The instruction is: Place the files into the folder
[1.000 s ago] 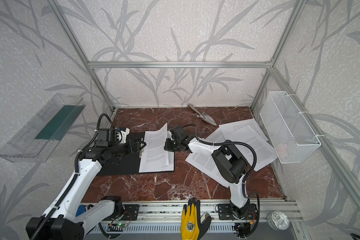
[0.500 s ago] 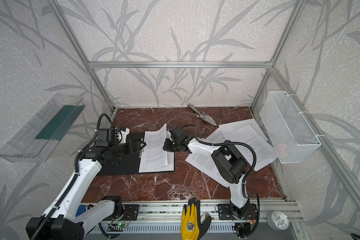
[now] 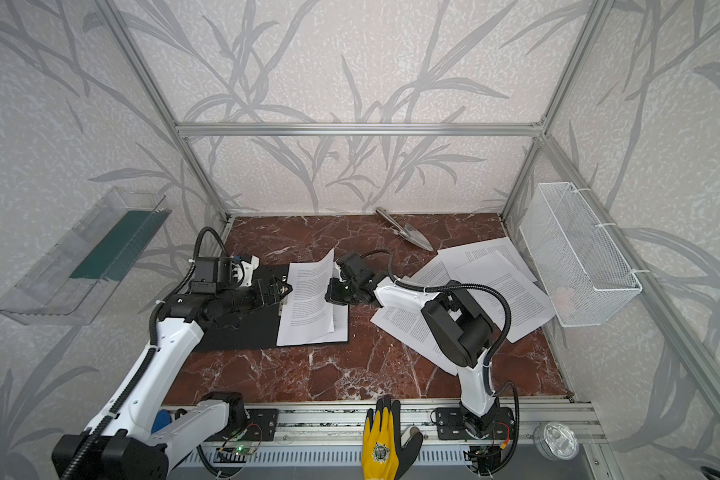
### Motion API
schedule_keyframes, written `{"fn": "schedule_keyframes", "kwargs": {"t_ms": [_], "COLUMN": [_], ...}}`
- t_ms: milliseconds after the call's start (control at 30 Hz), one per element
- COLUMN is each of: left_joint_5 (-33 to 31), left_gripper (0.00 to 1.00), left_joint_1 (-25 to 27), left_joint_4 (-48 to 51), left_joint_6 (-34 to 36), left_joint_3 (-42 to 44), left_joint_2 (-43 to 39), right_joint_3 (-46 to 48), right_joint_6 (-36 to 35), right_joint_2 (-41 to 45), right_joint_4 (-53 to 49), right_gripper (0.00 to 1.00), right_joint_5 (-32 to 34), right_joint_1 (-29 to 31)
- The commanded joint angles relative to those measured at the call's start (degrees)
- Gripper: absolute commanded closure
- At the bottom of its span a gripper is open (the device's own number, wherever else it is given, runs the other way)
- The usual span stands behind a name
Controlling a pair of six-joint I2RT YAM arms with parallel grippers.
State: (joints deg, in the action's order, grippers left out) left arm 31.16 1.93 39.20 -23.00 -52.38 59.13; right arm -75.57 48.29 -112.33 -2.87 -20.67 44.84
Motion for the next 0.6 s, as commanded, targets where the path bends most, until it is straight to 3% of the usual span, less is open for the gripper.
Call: {"fn": "schedule_keyframes", "kwargs": {"t_ms": [0, 67, 233, 333, 467, 567], "left_joint_5": [-0.40, -0.48, -0.58, -0.42, -0.68, -0.83], "left_gripper": [0.01, 0.01, 0.01, 0.01, 0.01, 0.01], "left_joint_1": [0.00, -0.01, 0.02, 0.00, -0.02, 0.00], "left_joint_4": [0.75, 0.78, 0.83, 0.78, 0.75, 0.76], "left_joint_6": [0.94, 0.94, 0.97, 0.94, 0.81, 0.68], "left_joint_3": [0.16, 0.16, 0.18, 0.16, 0.13, 0.16], "left_joint_2": [0.14, 0.12, -0.01, 0.15, 0.02, -0.09], "right_joint_3": [-0.84, -0.57, 0.15, 0.32, 1.52, 2.03], "right_joint_6": [0.22, 0.32, 0.84, 0.58, 0.11, -0.60], "right_joint_2": [-0.91, -0.87, -0.56, -0.21, 1.05, 1.96], "right_joint_4": [0.81, 1.11, 1.29, 0.64, 0.25, -0.75], "right_gripper": [0.86, 0.70, 0.51, 0.24, 0.01, 0.01], "right_joint_5": [-0.54, -0.43, 0.56, 1.46, 4.05, 6.27], "right_joint_1": [0.33, 0.34, 0.34, 0.34, 0.38, 0.34]}}
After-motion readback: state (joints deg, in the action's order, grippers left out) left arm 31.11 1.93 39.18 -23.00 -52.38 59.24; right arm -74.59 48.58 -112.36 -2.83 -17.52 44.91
